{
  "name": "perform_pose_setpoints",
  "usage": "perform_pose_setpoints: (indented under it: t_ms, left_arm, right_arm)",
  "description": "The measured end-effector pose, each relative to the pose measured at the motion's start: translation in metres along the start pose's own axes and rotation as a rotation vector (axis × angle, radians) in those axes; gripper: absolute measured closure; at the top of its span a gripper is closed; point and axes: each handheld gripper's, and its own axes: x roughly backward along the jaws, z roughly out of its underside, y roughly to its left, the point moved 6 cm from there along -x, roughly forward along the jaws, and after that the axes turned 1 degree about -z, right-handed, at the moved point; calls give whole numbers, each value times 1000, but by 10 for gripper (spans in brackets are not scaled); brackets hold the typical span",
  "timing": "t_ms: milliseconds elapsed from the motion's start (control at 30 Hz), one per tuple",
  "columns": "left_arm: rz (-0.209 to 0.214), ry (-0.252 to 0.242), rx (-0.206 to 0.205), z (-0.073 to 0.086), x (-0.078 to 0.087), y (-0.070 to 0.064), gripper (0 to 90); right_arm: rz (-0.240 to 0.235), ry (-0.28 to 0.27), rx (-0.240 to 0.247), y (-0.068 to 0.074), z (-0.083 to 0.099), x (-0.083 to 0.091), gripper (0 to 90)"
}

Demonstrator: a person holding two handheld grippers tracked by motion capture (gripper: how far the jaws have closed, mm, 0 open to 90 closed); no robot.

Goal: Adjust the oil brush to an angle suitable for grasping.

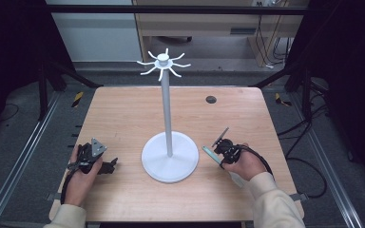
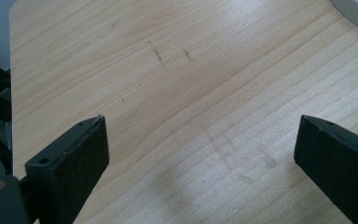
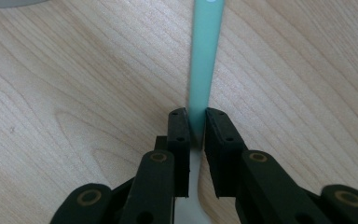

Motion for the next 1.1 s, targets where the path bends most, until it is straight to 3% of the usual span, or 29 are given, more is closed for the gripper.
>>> perform_pose_setpoints:
  t_ms: [367, 500, 667, 833, 933, 967, 1033, 1100]
  left_arm:
    - [3, 3, -5, 0, 0, -1, 27]
    - [2, 2, -1, 0, 0, -1, 27]
    - [2, 2, 0, 0, 0, 0, 27]
    - [2, 2, -1, 0, 0, -1, 27]
    - [1, 7, -5, 1, 0, 0, 27]
    - [1, 7, -6, 1, 0, 0, 27]
    - [1, 8, -7, 1, -1, -1, 27]
    - [1, 8, -7, 1, -1, -1, 27]
  right_arm:
    - [1, 5, 17, -2, -1, -1, 806]
    - [-15, 19, -30, 1, -1, 0, 820]
    - [-7, 11, -1, 0, 0, 0, 822]
    - [0, -41, -2, -1, -2, 9, 823]
    - [1, -60, -34, 1, -4, 16, 822]
    - [13, -96, -21, 0, -7, 23, 822]
    - [18, -113, -31, 0, -8, 28, 823]
    - [30, -181, -47, -1, -13, 42, 822]
